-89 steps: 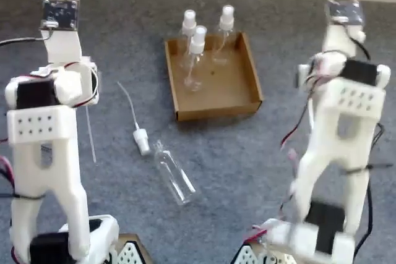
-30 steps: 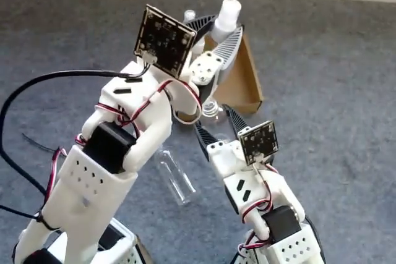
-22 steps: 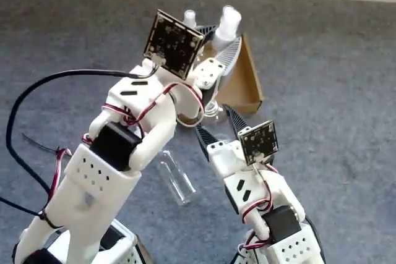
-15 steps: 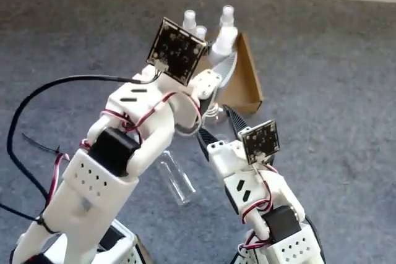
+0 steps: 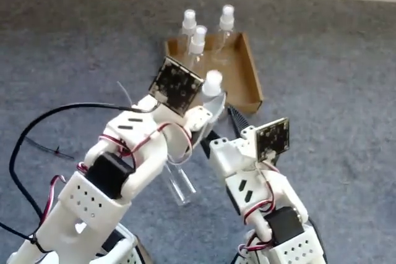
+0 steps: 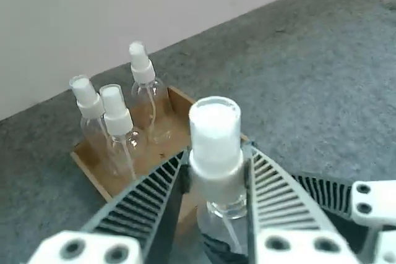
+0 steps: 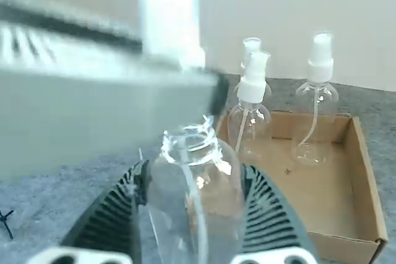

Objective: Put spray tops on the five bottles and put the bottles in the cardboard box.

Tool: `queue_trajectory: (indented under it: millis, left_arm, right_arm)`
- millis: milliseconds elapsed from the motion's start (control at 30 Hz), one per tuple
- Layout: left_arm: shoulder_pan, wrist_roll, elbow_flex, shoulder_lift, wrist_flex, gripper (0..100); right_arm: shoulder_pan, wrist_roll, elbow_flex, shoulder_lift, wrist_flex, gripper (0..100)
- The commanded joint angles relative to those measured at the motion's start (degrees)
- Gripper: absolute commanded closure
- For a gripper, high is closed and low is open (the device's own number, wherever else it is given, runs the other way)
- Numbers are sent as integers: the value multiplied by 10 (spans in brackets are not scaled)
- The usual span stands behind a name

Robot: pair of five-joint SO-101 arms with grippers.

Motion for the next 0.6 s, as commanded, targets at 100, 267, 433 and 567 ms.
queue_trajectory:
  millis: [100, 267, 433, 567]
  left_arm:
    - [29, -5, -52, -15, 40, 839]
    - [26, -7, -149, -14, 105, 838]
    - [-14, -7, -214, -7, 105, 839]
    - [-16, -36, -212, -7, 105, 842]
  right_arm:
    - [0, -5, -36, -6, 1, 995]
    - [0, -5, -36, -6, 1, 995]
    - [0, -5, -36, -6, 1, 995]
    - [0, -5, -36, -6, 1, 995]
